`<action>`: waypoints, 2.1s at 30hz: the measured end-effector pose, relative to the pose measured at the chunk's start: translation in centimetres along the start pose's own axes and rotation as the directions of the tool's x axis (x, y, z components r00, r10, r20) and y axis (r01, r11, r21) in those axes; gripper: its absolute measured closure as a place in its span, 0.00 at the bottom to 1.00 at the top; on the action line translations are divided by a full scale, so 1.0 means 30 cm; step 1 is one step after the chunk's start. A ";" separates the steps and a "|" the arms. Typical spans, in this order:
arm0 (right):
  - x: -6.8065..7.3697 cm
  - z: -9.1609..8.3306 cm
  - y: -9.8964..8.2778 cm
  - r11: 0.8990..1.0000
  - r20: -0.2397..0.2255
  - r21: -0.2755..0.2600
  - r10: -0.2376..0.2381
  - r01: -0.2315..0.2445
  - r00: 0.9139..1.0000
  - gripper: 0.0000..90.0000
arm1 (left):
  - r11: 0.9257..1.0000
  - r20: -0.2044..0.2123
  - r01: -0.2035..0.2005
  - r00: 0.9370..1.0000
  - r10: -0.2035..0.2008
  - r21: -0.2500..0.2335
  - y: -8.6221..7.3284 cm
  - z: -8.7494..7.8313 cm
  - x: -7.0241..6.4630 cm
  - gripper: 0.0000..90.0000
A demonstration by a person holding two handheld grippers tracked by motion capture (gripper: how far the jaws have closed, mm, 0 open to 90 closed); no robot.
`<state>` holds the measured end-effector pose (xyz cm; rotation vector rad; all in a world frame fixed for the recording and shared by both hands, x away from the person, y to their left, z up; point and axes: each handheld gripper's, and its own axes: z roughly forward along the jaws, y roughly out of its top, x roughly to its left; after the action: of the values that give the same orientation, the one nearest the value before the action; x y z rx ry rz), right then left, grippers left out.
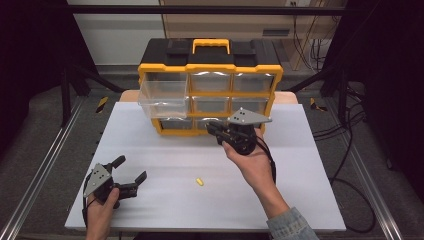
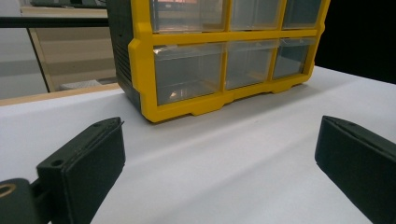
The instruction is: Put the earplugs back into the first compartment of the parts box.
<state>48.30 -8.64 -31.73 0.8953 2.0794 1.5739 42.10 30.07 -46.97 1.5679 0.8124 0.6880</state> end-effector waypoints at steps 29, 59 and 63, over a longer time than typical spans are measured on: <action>0.093 0.078 0.324 0.986 -0.016 -0.156 -0.068 0.065 0.998 0.91 | 1.000 0.004 -0.005 1.000 0.005 0.003 0.000 0.003 -0.005 0.02; 0.120 0.087 0.281 0.982 0.038 -0.126 -0.139 0.143 0.990 0.13 | 1.000 0.000 -0.003 1.000 0.003 -0.005 0.002 -0.003 -0.004 0.02; 0.112 0.068 0.227 0.987 0.041 -0.089 -0.131 0.134 0.991 0.12 | 1.000 0.000 -0.001 1.000 0.001 -0.008 0.001 -0.003 -0.003 0.02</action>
<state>48.93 -3.73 -25.62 0.7318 1.9822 1.5589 41.97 30.04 -46.91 1.5615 0.8084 0.6908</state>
